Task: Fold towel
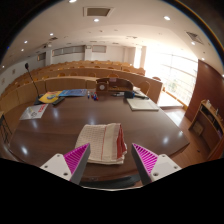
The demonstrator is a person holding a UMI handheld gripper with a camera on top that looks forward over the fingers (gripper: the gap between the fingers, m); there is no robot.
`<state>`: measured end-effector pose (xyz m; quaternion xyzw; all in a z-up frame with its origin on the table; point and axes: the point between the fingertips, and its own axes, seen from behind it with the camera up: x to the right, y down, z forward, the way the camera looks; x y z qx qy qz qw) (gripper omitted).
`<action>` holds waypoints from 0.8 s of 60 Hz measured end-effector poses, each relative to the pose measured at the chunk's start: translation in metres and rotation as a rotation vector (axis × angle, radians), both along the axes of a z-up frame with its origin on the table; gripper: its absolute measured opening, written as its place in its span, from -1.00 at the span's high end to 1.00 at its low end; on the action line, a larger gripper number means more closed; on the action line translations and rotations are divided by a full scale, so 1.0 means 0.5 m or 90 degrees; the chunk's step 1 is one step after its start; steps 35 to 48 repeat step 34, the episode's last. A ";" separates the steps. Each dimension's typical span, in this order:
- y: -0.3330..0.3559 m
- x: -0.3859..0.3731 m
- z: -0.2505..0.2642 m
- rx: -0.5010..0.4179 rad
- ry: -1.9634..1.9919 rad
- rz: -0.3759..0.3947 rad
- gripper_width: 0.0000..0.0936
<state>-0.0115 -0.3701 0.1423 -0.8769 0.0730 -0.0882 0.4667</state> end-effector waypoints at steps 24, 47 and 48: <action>-0.247 -0.148 0.102 0.028 -0.027 0.008 -0.80; -0.284 -0.169 0.123 0.035 -0.033 0.007 -0.80; -0.284 -0.169 0.123 0.035 -0.033 0.007 -0.80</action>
